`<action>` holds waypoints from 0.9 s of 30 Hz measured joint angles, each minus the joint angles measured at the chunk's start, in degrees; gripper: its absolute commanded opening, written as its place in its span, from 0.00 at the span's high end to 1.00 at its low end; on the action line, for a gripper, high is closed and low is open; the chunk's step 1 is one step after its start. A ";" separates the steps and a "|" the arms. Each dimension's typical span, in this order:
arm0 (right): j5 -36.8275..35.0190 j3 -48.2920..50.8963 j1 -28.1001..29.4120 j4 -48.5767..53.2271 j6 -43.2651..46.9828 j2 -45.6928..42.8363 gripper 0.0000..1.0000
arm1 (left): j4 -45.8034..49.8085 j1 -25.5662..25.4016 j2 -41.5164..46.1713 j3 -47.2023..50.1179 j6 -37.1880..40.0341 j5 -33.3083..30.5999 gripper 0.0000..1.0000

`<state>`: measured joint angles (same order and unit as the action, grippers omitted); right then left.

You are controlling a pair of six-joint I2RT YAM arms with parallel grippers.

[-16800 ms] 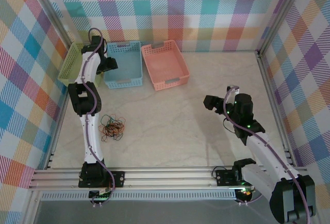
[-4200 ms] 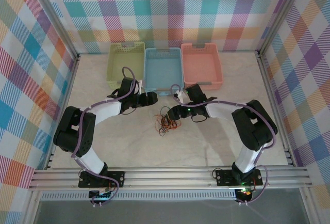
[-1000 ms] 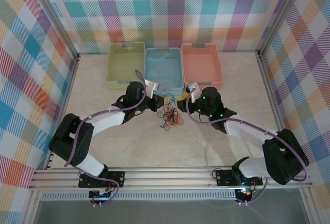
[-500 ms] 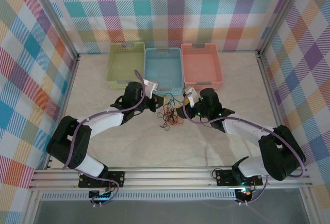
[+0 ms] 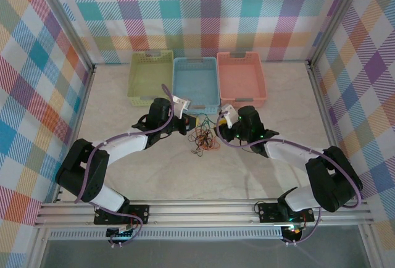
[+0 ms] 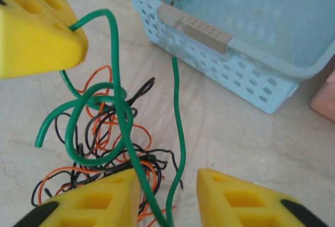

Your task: Untangle the cables

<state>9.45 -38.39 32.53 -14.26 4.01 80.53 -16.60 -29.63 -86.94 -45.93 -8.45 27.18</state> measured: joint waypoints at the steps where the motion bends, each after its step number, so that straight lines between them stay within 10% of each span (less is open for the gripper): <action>1: 0.02 -0.13 0.00 -0.20 0.00 0.44 0.73 | 0.00 0.00 0.00 0.00 0.00 0.02 1.00; 9: -5.44 -1.38 0.09 0.00 0.83 1.51 0.99 | 0.00 0.00 0.00 0.00 0.20 0.26 1.00; 27: -18.53 -1.07 0.94 1.16 12.39 -10.01 0.96 | -1.62 -1.11 0.00 -1.18 0.42 3.67 1.00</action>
<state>-9.08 -39.46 33.47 -13.10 16.40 70.52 -18.22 -30.74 -86.94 -47.11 -8.03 30.85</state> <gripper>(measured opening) 0.065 0.050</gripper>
